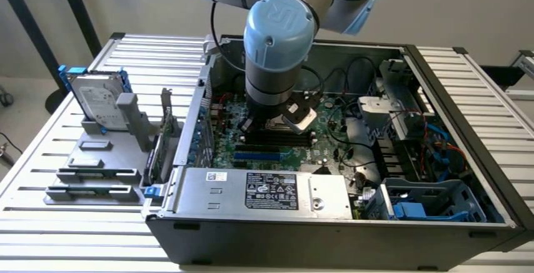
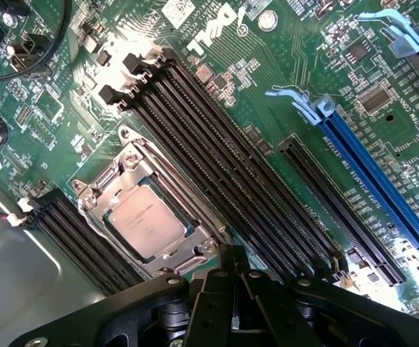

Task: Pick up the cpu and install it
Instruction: 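Install the first cpu locking lever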

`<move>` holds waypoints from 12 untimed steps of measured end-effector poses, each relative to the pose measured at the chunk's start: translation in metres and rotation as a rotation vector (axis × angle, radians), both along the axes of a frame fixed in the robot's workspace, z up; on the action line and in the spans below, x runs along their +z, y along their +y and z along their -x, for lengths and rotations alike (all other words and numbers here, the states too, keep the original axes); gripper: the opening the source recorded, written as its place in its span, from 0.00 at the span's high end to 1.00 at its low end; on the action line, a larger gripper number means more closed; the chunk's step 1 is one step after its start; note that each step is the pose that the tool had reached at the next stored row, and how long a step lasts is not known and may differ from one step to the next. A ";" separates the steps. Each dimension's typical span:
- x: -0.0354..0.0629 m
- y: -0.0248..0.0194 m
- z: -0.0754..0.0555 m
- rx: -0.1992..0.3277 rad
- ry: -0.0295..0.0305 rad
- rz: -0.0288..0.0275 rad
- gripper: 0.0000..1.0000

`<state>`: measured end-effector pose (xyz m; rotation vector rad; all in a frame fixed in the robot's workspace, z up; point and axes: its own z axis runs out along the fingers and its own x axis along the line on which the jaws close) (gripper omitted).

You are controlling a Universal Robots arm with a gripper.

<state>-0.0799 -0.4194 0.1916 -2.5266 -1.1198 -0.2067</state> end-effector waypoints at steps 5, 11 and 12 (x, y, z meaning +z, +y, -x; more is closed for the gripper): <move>-0.0020 0.0022 0.000 0.000 0.0059 0.0167 0.89; -0.0022 0.0037 0.000 0.000 0.0234 0.0319 0.89; -0.0017 0.0038 0.000 0.000 0.0241 0.0322 0.89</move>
